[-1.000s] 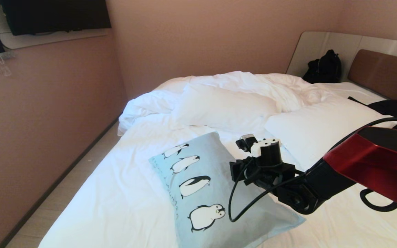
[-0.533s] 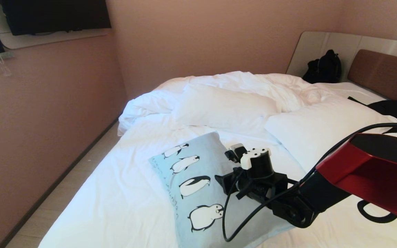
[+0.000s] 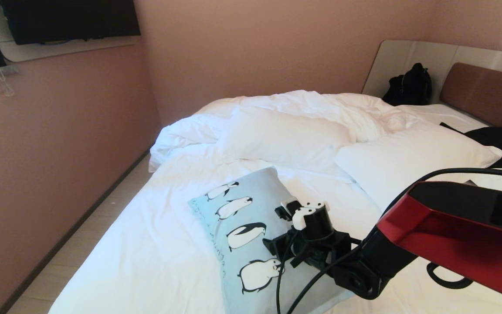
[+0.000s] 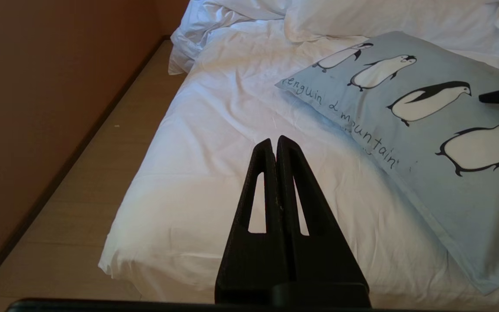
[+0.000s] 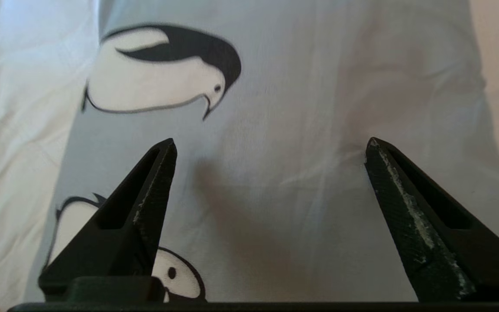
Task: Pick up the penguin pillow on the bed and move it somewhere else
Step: Pick up the pillow
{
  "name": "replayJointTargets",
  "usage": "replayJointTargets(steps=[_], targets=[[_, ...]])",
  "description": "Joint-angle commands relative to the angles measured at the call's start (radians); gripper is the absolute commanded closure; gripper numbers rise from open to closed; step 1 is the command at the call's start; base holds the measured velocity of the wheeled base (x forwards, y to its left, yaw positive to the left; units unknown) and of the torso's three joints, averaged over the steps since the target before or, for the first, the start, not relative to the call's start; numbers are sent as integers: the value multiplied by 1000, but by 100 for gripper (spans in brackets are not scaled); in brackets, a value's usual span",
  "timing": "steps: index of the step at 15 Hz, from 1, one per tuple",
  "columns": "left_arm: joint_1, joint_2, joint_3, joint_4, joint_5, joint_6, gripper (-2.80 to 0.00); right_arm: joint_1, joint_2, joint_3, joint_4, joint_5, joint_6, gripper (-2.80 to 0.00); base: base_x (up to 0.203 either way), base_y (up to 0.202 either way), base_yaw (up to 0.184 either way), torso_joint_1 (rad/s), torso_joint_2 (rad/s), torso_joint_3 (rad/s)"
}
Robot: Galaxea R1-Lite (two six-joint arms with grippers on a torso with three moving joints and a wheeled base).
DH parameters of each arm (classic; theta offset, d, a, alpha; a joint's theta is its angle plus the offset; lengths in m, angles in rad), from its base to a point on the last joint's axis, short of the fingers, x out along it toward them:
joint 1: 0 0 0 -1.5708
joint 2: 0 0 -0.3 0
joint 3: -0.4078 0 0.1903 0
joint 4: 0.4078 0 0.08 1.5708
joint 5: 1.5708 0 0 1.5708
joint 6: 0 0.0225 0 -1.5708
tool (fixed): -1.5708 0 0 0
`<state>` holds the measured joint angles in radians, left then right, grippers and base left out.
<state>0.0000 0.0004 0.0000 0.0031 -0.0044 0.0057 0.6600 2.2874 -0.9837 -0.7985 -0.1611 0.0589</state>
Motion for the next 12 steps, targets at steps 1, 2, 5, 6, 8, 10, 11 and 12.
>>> replayJointTargets(steps=[1,2,5,6,8,10,11,12], targets=[[0,0,0,0,0,0,0,1,41,-6,-4,0,-1,-280,0,0,0,0,0,0],[0,0,0,0,0,0,0,1,65,-11,-4,-1,-1,-280,0,0,0,0,0,0],[0,0,0,0,0,0,0,1,120,-20,-1,-1,-3,-280,0,0,0,0,0,0],[0,0,0,0,0,0,0,1,134,-23,-1,0,-4,-280,0,0,0,0,0,0],[0,0,0,0,0,0,0,0,152,-26,-1,1,-5,-280,0,0,0,0,0,0],[0,0,0,0,0,0,0,0,168,-24,2,9,-8,-280,0,0,0,0,0,0],[0,0,0,0,0,0,0,1,175,-24,2,9,-12,-280,0,0,0,0,0,0],[0,0,0,0,0,0,0,1,182,-23,3,9,-17,-280,0,0,0,0,0,0]])
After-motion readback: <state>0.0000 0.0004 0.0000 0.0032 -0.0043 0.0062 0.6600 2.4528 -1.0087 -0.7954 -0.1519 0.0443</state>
